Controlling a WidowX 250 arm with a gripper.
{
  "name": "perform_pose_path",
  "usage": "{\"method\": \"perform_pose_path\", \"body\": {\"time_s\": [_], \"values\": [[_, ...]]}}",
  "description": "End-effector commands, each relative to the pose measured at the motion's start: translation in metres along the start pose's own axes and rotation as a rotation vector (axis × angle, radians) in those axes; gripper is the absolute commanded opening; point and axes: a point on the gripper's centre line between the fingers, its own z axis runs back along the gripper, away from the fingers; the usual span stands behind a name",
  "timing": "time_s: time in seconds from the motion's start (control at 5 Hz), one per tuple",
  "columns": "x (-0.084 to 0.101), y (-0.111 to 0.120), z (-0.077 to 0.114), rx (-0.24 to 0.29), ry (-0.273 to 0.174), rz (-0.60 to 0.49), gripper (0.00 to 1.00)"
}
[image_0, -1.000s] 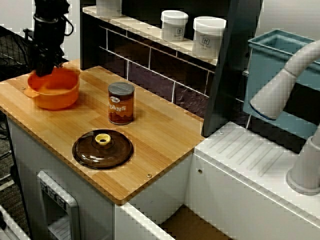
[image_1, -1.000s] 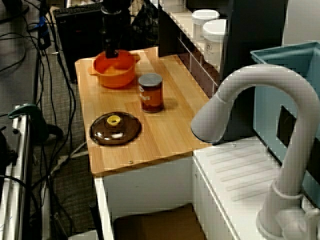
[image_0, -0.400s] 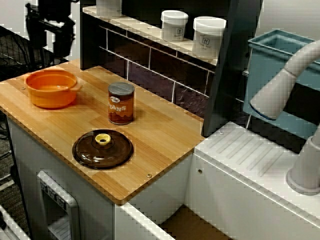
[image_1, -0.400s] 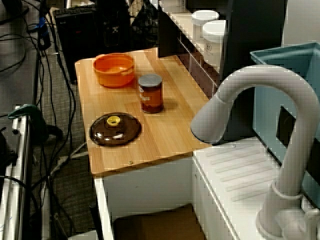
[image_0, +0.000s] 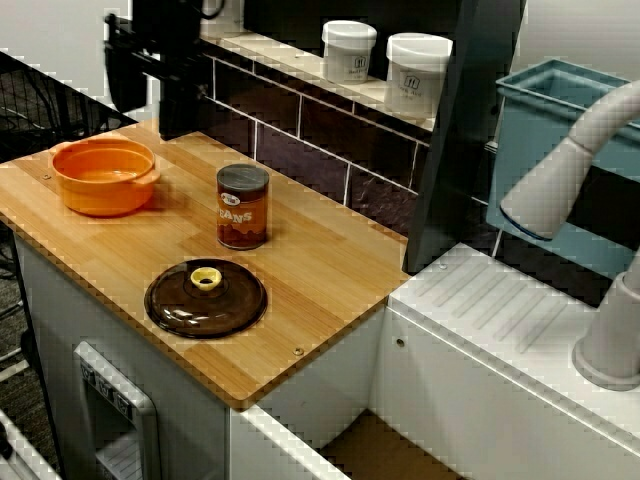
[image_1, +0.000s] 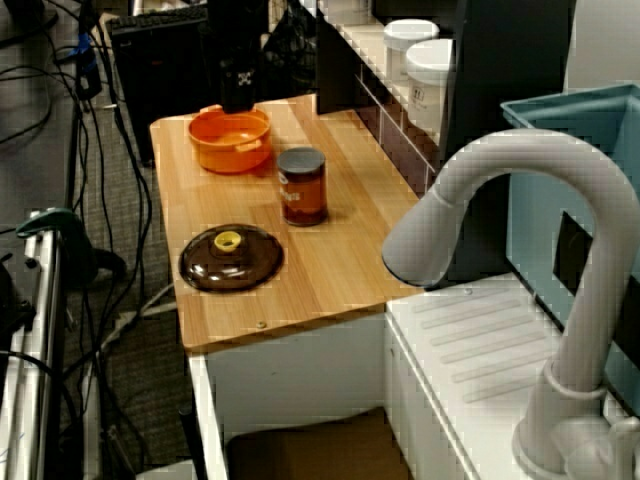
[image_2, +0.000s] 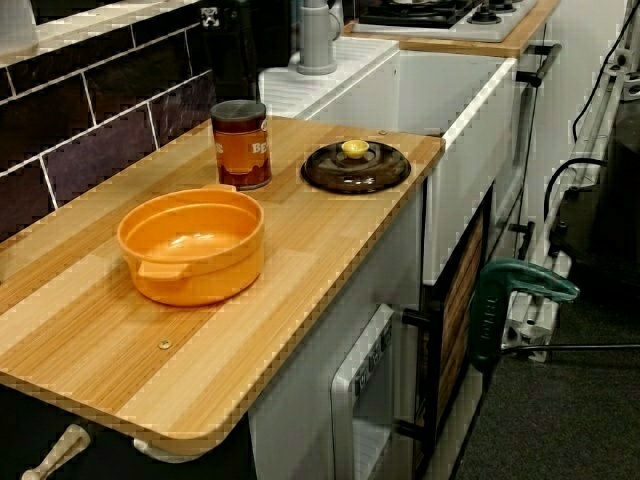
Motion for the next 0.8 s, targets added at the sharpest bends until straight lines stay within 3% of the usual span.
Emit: {"method": "perform_pose_path", "body": {"time_s": [0.0,0.2,0.4,0.6], "values": [[0.02,-0.029,0.017,0.018,-0.051,-0.426,1.0],[0.031,-0.041,0.019,-0.021,-0.081,-0.464,1.0],[0.041,-0.052,0.017,-0.025,-0.126,-0.504,1.0],[0.054,-0.054,0.011,-0.063,-0.157,-0.471,1.0]]}}
